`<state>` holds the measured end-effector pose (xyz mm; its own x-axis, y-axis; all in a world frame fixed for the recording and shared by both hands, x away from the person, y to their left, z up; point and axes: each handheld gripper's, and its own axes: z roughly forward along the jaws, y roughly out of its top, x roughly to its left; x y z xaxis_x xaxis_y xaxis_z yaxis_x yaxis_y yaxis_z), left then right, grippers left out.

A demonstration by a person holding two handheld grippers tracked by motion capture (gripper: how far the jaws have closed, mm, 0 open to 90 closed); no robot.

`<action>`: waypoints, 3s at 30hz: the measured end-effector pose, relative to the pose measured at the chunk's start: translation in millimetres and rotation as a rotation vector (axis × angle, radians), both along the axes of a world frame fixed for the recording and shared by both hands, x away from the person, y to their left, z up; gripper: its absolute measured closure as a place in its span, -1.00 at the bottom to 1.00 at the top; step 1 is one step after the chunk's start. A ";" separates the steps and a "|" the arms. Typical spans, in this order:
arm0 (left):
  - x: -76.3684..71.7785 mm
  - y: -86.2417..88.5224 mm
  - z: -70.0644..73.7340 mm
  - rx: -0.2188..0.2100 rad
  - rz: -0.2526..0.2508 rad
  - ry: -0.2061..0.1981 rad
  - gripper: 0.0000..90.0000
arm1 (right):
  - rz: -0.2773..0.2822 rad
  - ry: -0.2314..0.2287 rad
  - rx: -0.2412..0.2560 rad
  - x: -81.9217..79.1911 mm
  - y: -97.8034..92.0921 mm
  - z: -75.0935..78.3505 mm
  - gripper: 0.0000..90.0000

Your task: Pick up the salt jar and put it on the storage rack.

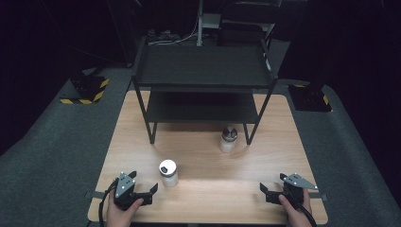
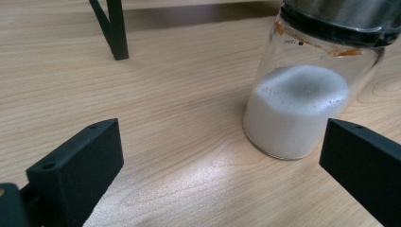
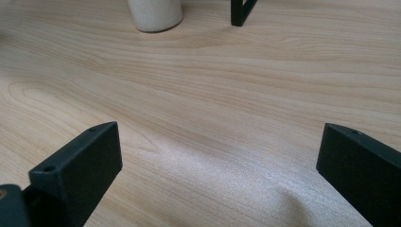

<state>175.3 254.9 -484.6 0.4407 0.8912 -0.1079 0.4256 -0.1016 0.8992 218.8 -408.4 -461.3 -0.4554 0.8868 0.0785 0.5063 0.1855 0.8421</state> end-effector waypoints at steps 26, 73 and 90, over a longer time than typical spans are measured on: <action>-5.9 0.1 -0.3 -0.011 -0.002 -0.047 -0.98 | -0.015 -0.013 0.049 -2.8 -7.5 -4.3 -0.99; 19.3 -63.2 -8.1 -0.055 -0.014 -0.048 -0.57 | -0.019 -0.024 0.048 -5.1 -6.7 -5.2 -0.99; 16.6 -68.8 -8.3 0.009 -0.020 -0.092 -0.31 | -0.027 -0.032 0.052 -7.0 -6.3 -6.3 -0.99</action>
